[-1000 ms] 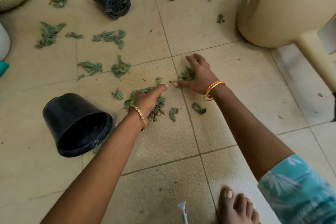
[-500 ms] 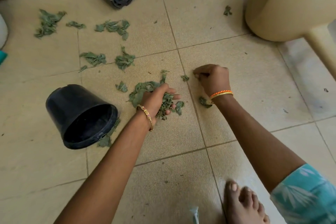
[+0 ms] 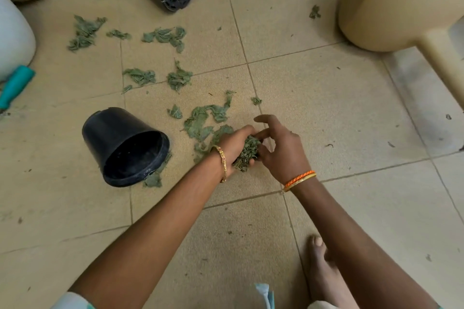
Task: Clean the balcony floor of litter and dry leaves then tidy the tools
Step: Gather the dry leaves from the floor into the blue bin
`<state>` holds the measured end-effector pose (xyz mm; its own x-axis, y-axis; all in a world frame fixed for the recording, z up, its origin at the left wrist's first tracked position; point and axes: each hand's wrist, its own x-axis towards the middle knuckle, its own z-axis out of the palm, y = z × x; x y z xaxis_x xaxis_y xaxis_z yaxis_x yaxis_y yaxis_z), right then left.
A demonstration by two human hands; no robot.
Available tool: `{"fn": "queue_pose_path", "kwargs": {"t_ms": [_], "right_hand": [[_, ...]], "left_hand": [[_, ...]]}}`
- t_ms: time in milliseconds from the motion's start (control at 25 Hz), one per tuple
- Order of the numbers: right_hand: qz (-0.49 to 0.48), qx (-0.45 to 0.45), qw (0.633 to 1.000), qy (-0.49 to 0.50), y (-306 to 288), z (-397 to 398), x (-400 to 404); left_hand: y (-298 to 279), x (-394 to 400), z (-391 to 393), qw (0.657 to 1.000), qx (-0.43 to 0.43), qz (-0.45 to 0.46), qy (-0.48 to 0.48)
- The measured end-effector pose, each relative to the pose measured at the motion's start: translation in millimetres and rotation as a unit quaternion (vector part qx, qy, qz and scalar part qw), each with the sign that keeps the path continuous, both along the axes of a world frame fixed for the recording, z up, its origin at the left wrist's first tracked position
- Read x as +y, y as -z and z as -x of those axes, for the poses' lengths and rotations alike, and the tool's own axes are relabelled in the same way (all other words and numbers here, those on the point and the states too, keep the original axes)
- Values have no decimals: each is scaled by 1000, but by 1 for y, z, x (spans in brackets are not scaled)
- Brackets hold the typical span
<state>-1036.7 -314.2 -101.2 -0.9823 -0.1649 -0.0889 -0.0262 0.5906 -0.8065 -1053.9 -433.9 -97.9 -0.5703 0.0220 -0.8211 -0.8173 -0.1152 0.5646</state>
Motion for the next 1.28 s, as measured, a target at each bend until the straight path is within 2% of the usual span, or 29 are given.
{"fn": "queue_pose_path", "kwargs": {"t_ms": [160, 200, 280, 440, 520, 560, 640, 680, 800, 1040, 1280], "right_hand": [[61, -38, 997, 19, -4, 13, 13], [36, -28, 999, 12, -1, 23, 14], [-49, -37, 996, -63, 5, 44, 11], [-214, -93, 950, -205, 17, 64, -9], [-244, -45, 948, -200, 26, 50, -14], [-246, 8, 953, -178, 32, 36, -15], [-236, 138, 954, -122, 48, 9, -16], [-221, 167, 955, -103, 53, -1, -15], [-176, 184, 963, -89, 55, -3, -12], [-1, 52, 998, 17, 26, -12, -11], [22, 8, 999, -25, 11, -32, -5]], "left_hand": [[2, -13, -3, 997, 3, 67, -36], [1, -19, -4, 996, 4, 82, -46], [0, -29, -7, 994, 4, 92, -62], [-2, -42, -18, 993, -6, 89, -75], [-1, -47, -22, 994, -13, 76, -76], [0, -49, -24, 995, -17, 66, -76], [2, -50, -27, 995, -25, 50, -78], [2, -50, -28, 995, -29, 41, -81], [2, -47, -27, 996, -44, 11, -72], [5, -35, -30, 998, -42, 43, 0], [9, -23, -33, 997, 1, 78, 19]]}}
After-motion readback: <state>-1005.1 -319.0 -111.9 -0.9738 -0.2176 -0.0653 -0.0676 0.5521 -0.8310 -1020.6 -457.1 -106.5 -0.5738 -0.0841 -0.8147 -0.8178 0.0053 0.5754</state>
